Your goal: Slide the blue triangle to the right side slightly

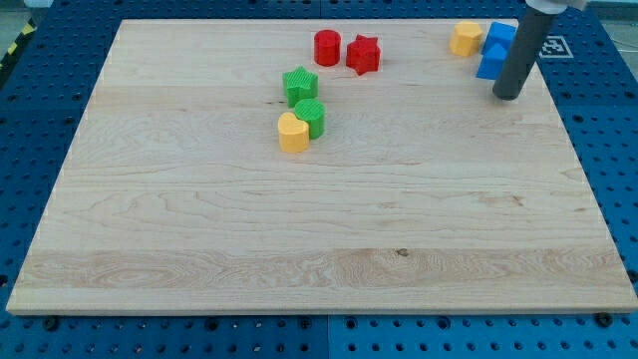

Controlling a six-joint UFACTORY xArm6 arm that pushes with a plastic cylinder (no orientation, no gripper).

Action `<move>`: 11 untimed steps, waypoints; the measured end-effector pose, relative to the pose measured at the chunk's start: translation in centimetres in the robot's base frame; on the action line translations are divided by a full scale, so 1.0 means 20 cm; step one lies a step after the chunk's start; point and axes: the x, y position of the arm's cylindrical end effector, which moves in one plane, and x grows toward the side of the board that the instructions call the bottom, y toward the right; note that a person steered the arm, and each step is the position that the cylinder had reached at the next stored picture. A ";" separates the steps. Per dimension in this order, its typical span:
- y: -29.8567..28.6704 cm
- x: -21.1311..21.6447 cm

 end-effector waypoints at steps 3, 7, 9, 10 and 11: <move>-0.27 -0.16; -0.12 -0.23; -0.03 -0.10; -0.02 -0.12; -0.02 -0.10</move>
